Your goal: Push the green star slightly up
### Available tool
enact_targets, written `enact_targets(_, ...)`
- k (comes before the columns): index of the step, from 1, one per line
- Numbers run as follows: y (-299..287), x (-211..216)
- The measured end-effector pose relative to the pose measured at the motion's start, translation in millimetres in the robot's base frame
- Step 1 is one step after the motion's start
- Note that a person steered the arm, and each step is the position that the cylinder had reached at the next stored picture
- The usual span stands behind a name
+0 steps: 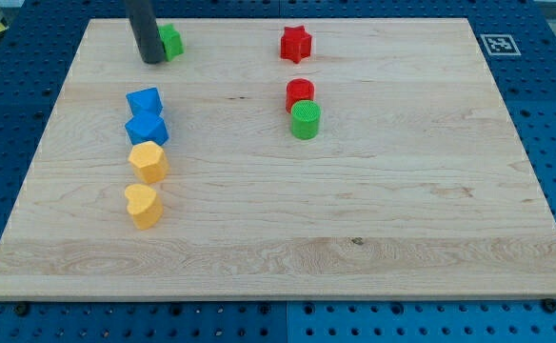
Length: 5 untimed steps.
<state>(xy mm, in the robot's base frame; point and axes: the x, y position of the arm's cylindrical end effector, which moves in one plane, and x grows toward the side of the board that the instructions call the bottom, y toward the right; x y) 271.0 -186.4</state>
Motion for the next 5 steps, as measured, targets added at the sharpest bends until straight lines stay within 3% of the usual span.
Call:
enact_targets(1,9,1)
enact_targets(2,40,33)
enact_targets(3,87,35)
enact_targets(5,44,7)
